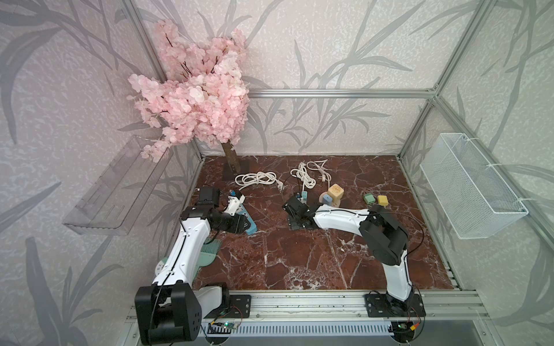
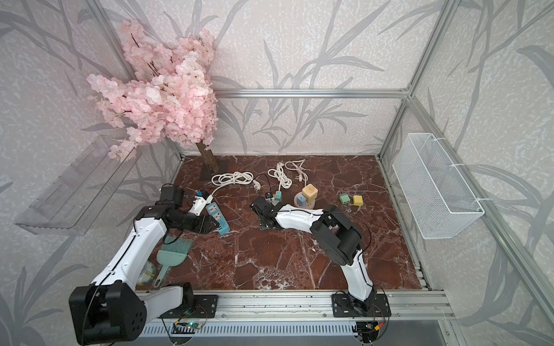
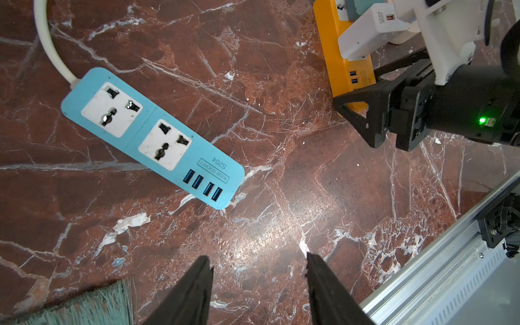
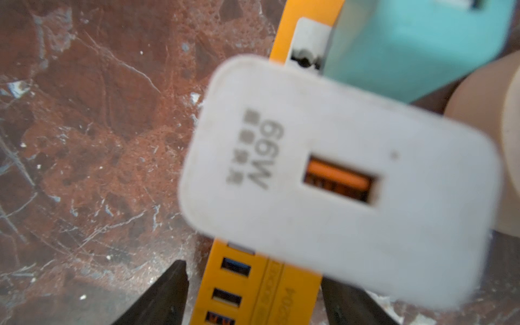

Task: Pull the plug off the socket
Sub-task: Move the socket to the center of the board.

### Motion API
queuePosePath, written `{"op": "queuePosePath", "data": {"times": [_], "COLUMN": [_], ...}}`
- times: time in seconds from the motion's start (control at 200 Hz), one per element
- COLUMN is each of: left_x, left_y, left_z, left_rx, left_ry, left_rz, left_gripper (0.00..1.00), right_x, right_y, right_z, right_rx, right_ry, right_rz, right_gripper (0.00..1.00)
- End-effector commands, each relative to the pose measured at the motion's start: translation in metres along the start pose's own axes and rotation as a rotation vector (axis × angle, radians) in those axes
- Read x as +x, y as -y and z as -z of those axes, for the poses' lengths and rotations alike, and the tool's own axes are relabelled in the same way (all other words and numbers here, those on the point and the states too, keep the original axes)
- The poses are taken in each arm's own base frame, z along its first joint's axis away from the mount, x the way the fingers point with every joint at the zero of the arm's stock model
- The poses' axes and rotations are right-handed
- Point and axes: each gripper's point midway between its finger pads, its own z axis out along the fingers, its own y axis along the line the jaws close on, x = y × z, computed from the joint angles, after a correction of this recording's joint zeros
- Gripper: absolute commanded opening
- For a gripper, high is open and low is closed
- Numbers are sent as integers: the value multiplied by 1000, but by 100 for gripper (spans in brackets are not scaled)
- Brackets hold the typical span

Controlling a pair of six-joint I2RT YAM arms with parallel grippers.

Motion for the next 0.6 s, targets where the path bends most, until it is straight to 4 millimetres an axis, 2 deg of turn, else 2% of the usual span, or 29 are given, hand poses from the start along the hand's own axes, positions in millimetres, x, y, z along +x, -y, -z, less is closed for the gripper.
{"op": "queuePosePath", "data": {"times": [0.0,0.14,0.29,0.35,0.5,0.6], "left_x": [1,1,0,0,0,0], "left_y": [0,0,0,2,2,3], "left_z": [2,2,1,2,2,1], "left_rx": [-13,-12,-5,0,3,14], "left_ry": [9,10,6,4,4,-9], "left_rz": [0,-1,0,-2,-4,-3], "left_gripper": [57,57,57,57,57,57], "right_x": [-4,-1,7,11,23,35], "right_y": [3,5,5,3,-10,-11], "right_z": [-11,-16,-11,-8,3,11], "right_rx": [24,33,6,-19,-111,-130], "right_ry": [15,-11,-20,-24,-47,-79], "right_rz": [-5,-1,6,58,158,200], "right_gripper": [78,67,44,39,37,36]}}
